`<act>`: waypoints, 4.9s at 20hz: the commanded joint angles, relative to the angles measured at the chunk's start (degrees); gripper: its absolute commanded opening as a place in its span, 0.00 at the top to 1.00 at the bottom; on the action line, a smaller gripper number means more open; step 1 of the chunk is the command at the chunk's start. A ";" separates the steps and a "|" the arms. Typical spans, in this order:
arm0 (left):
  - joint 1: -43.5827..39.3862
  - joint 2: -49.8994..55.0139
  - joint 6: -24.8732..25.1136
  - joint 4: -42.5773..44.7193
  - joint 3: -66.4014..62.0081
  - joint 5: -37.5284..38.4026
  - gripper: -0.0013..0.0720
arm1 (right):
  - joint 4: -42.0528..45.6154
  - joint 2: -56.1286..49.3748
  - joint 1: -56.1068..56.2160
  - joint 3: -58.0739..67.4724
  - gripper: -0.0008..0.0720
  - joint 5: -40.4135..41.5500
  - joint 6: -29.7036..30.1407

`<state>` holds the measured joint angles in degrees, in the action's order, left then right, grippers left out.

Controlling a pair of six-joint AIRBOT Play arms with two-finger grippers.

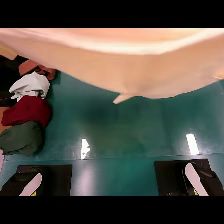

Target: Fold the shirts.

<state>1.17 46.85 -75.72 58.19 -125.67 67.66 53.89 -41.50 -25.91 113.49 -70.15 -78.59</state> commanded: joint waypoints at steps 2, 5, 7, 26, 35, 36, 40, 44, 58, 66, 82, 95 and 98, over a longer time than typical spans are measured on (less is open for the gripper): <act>0.07 0.00 -2.34 0.33 -1.20 -0.90 0.95 | -1.05 -6.51 -9.27 15.61 0.97 -5.64 -3.52; 0.07 0.33 -2.47 0.35 12.92 -0.20 0.95 | -10.62 -13.70 -9.51 14.21 0.97 -9.29 -3.91; 0.07 2.82 -3.74 0.24 24.26 2.40 0.95 | -14.14 -17.00 -8.61 5.42 0.97 -11.04 -3.87; 8.09 25.59 -2.34 4.83 52.04 6.54 0.03 | 13.25 -47.15 19.34 -5.33 0.37 -15.58 -3.48; 8.11 -0.09 -8.04 10.34 92.74 12.55 0.02 | 13.09 -21.53 21.03 -41.88 0.38 -12.26 -2.75; 8.11 0.02 -8.04 10.45 95.03 12.81 0.02 | 13.11 -20.09 21.03 -44.22 0.38 -12.04 -2.75; 8.11 0.04 -8.04 8.85 100.28 9.03 0.02 | 13.11 -15.47 21.00 -50.38 0.38 -10.54 -2.75; 6.82 0.04 -5.60 5.18 100.85 4.28 0.02 | 13.14 -12.44 20.94 -52.52 0.38 -9.68 -2.75; -5.95 0.04 -9.27 -0.17 103.56 -1.27 0.95 | 13.79 -9.97 12.46 -53.59 0.38 -15.63 -1.79; -5.95 0.02 -6.29 0.02 92.48 1.79 0.95 | 13.79 -15.61 -11.69 -75.71 0.29 -14.05 0.52; -5.95 -0.02 -6.51 -0.31 83.93 0.92 0.95 | 12.33 -15.65 4.04 -70.31 0.97 -4.94 1.73; -5.95 -0.02 -8.31 13.14 -3.78 -7.17 0.95 | 12.81 -0.68 5.35 1.77 0.97 2.64 -2.01; -5.95 -0.02 -8.37 13.44 -5.75 -8.92 0.95 | 15.08 -3.96 5.35 12.35 0.97 -1.68 -2.93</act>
<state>-4.80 46.74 -83.55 69.45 -125.21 61.65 64.86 -43.40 -20.56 114.72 -68.90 -79.77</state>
